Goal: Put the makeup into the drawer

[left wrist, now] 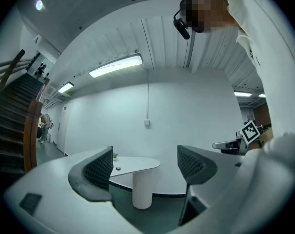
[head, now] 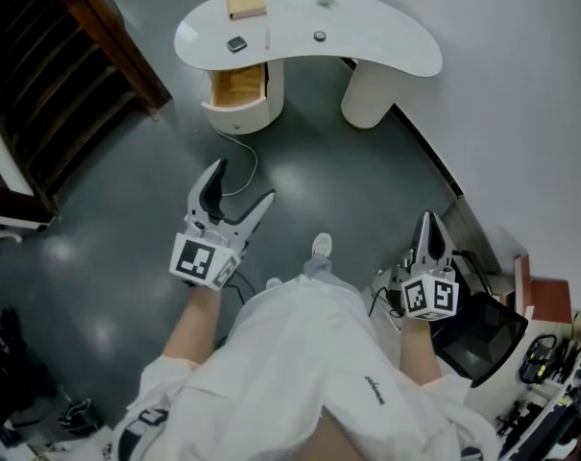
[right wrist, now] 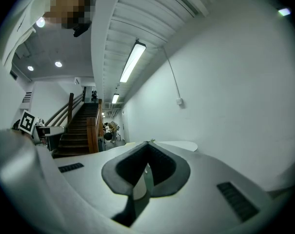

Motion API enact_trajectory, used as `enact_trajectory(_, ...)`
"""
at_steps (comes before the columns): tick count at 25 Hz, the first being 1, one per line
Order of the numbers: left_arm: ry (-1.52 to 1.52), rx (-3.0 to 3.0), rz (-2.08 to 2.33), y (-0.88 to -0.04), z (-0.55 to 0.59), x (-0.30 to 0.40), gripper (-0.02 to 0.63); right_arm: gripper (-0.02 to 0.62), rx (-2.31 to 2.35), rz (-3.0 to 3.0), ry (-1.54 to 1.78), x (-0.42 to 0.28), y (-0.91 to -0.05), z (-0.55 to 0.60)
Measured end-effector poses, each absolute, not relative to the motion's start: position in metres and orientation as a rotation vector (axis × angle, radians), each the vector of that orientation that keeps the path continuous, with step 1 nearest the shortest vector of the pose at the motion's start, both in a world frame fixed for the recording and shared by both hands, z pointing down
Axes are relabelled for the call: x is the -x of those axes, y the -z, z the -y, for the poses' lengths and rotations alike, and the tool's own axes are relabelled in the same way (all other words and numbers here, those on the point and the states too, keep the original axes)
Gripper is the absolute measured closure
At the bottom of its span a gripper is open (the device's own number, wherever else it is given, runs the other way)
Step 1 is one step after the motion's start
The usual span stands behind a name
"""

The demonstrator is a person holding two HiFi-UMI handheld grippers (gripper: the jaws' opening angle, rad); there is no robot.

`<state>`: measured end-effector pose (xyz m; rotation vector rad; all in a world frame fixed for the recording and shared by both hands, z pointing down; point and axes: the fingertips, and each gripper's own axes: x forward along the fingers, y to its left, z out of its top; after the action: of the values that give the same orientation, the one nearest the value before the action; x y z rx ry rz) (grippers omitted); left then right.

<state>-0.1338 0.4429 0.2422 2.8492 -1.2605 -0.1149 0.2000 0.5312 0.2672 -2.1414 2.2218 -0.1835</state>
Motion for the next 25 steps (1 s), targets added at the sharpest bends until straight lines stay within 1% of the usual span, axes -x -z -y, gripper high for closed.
enact_trajectory(13, 0.099, -2.83, 1.358, -0.228, -0.362, 0.045, 0.213, 0.578, 1.999, -2.29, 0.212, -0.276, -0.268, -0.418)
enact_trajectory(20, 0.086, -2.81, 1.366, -0.232, -0.34, 0.017, 0.213, 0.578, 1.972, -2.294, 0.246, -0.297, -0.276, -0.39)
enact_trajectory(25, 0.095, -2.787, 1.362, -0.236, -0.325, 0.013, 0.213, 0.578, 1.983, -2.3, 0.268, -0.304, -0.284, -0.377)
